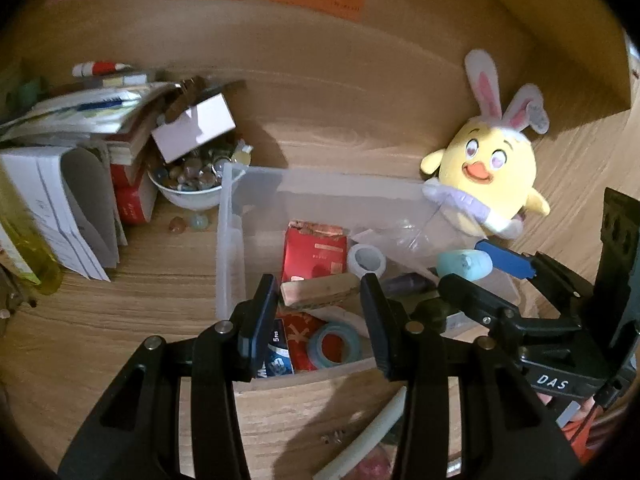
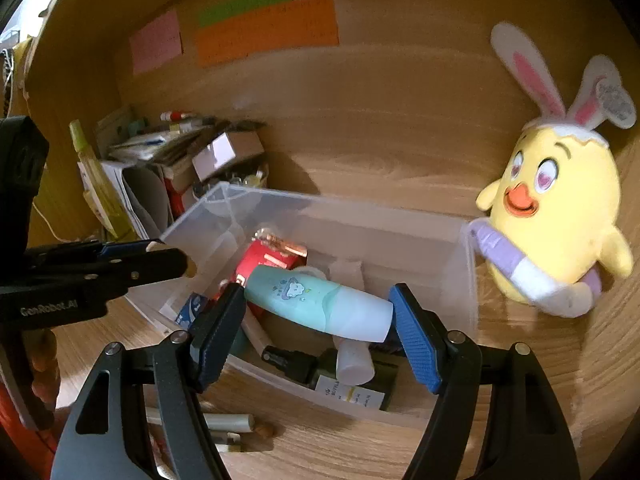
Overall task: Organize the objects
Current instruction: 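Carry beige block with left tool while right tool carries mint-green bottle to bin, then release beige block from left tool while right tool releases mint bottle in bin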
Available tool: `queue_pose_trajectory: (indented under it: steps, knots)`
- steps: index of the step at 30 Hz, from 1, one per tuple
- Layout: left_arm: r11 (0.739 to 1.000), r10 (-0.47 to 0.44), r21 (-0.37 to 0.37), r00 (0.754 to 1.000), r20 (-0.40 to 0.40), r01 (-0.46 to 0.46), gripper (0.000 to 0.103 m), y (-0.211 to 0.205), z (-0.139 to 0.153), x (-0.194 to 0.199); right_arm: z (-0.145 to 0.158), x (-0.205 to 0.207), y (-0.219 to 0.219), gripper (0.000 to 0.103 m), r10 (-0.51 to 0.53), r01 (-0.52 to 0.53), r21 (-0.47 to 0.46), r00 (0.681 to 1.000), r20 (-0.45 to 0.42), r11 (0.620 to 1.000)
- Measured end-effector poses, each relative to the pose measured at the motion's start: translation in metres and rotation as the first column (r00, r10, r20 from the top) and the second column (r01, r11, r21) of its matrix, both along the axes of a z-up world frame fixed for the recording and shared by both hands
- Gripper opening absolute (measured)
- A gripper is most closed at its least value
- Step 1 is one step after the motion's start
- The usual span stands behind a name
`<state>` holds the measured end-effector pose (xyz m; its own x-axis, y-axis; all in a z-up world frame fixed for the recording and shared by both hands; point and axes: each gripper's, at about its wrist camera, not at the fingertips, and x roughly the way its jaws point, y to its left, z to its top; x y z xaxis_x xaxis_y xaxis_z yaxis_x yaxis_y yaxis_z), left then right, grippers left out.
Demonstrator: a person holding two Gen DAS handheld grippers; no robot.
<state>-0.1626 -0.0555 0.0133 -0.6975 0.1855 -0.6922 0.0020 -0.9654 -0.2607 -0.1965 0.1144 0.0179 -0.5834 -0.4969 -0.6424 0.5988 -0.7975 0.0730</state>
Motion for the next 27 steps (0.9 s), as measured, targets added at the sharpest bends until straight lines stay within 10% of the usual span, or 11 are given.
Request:
queue_pose_trajectory:
  steps: [16,27]
  knots:
    - [0.998,-0.026,-0.052,1.000,-0.008,0.025,0.043,0.010,-0.005,-0.004,-0.017,-0.012,-0.008,0.071,-0.004,0.002,0.035,0.999,0.044,0.999]
    - [0.998,-0.006,-0.062,0.999,-0.047,0.003,0.061,0.006,0.010,0.012,-0.009,-0.007,-0.006,0.072,0.003,-0.004,0.038,0.999,0.041,0.999]
